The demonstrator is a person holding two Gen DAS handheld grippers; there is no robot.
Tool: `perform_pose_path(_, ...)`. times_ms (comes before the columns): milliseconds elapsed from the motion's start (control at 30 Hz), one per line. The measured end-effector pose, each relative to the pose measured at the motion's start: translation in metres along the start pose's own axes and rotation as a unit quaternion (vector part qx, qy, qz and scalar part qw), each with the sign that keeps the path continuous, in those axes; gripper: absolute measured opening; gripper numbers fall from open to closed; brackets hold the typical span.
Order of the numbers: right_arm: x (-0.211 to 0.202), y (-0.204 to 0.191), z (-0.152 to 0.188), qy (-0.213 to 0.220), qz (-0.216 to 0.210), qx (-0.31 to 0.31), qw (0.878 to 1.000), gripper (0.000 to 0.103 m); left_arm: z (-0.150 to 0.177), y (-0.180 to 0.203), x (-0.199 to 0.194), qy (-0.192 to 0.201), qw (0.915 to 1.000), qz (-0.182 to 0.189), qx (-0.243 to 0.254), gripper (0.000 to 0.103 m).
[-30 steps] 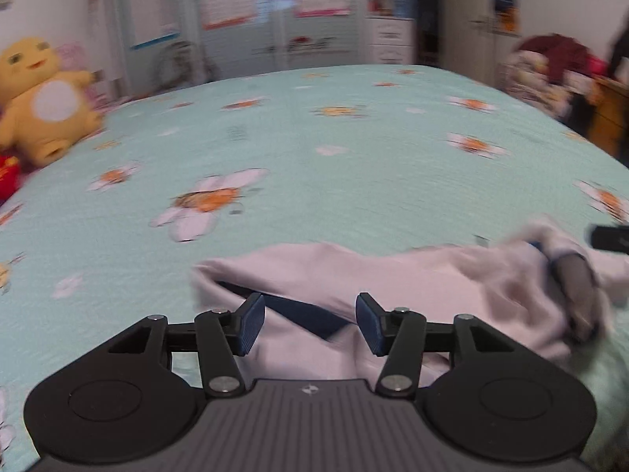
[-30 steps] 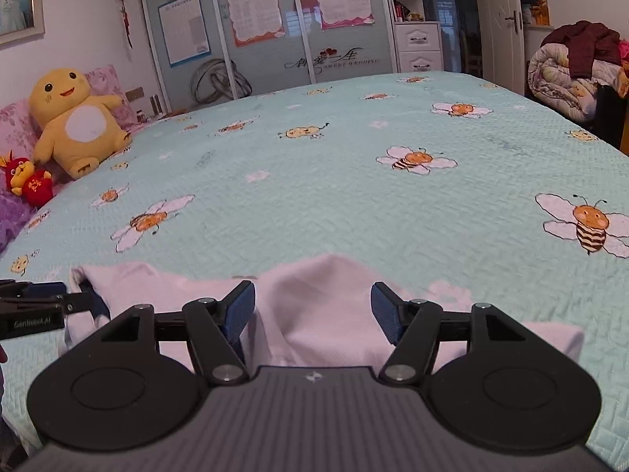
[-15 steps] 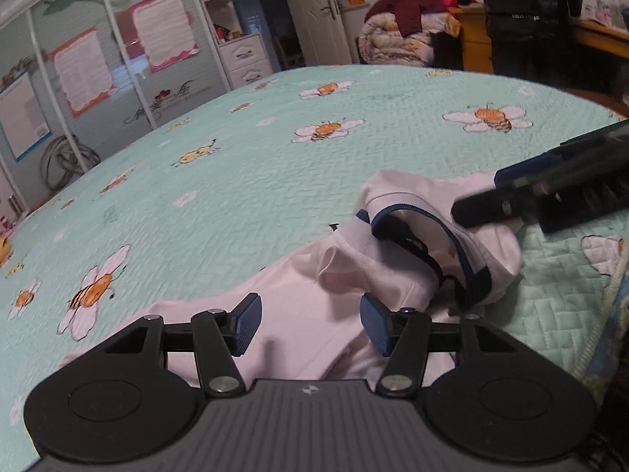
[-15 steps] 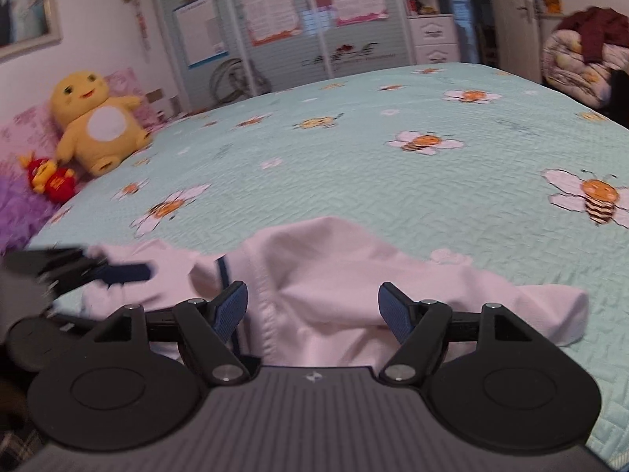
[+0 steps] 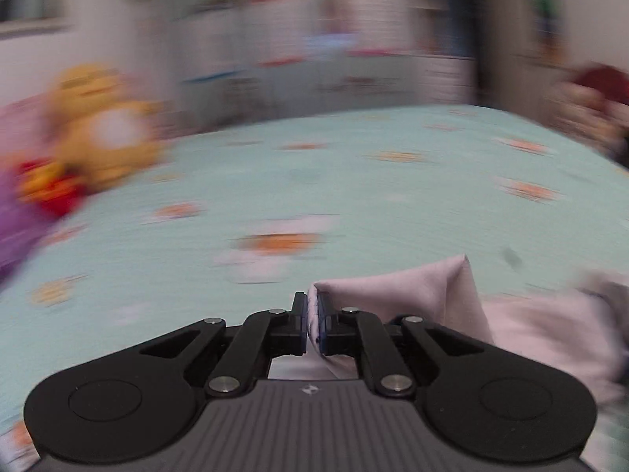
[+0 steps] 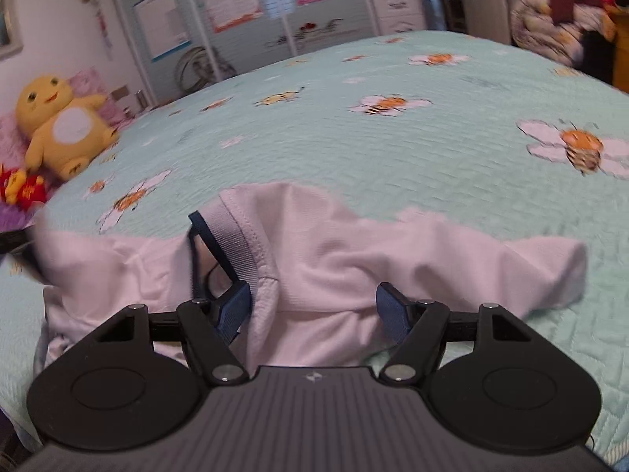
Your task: Fold clothes
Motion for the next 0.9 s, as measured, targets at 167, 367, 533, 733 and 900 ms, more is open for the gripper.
perform_pose_path(167, 0.000, 0.011, 0.007, -0.008, 0.024, 0.014, 1.000, 0.071, 0.036, -0.094, 0.016, -0.110, 0.9775, -0.175, -0.040, 0.018)
perform_pose_path(367, -0.006, 0.008, 0.007, -0.005, 0.021, 0.004, 1.000, 0.071, 0.041, -0.086, -0.003, -0.087, 0.9898, -0.105, -0.042, 0.036)
perform_pose_path(533, -0.012, 0.007, 0.002, 0.013, 0.011, 0.012, 1.000, 0.071, 0.034, 0.040, -0.050, -0.009, 0.9779, 0.191, 0.085, 0.047)
perform_pose_path(733, -0.012, 0.010, 0.003, 0.011, 0.008, 0.020, 1.000, 0.071, 0.076, 0.176, -0.124, 0.118, 0.8780, 0.316, 0.339, 0.070)
perform_pose_path(900, -0.014, 0.013, 0.003, 0.013, 0.005, 0.025, 1.000, 0.071, 0.086, 0.201, -0.111, 0.102, 0.8703, 0.327, 0.354, 0.070)
Point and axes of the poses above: each gripper's, at about its wrist camera, not at the fingertips, and x roughly the way its jaws point, y to its right, z to its underside, the point moved 4 cm from there along x, roughly the way its jaws point, and after that the axes turned 15 degrees about y, right-handed, at the moved point
